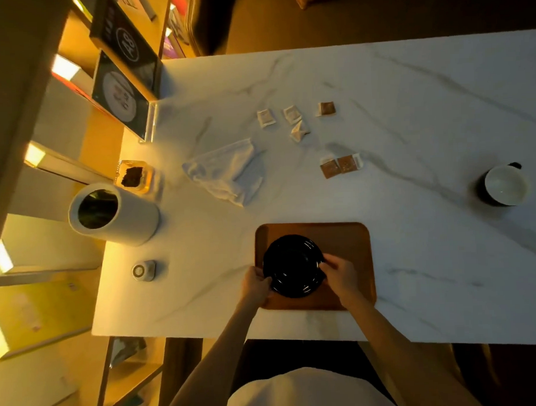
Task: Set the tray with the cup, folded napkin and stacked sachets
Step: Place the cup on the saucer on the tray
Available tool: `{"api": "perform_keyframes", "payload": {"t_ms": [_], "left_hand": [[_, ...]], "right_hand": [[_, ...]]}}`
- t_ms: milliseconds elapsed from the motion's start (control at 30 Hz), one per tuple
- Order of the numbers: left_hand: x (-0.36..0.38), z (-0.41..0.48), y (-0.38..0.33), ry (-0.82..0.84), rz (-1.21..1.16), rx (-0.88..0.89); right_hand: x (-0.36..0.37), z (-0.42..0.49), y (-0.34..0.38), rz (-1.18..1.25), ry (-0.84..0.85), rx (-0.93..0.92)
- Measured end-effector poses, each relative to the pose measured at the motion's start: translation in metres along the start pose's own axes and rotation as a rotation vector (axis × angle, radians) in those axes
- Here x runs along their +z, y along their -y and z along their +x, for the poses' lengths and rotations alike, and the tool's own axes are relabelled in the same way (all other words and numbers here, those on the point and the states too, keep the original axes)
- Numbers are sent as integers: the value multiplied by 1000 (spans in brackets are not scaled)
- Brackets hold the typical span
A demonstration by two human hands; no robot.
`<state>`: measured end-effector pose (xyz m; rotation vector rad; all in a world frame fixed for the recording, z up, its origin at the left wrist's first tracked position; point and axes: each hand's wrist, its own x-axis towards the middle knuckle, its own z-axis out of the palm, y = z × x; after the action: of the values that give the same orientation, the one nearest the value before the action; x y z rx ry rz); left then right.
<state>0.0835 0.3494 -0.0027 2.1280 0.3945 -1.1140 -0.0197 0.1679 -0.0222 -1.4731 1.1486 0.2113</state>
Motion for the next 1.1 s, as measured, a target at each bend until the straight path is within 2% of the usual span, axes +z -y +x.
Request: {"api": "perform_keyframes", "payload": {"t_ms": [467,867,1100], "left_hand": [[-7,10,11,42,44,-27],[-12,9,10,67,85,-31],[-13,8,9,52,104,-34]], "right_hand": [[15,-4,-7,-43,-31,-10],[21,-3,-13,190,-14,103],[21,-6,-14,157,20,66]]}}
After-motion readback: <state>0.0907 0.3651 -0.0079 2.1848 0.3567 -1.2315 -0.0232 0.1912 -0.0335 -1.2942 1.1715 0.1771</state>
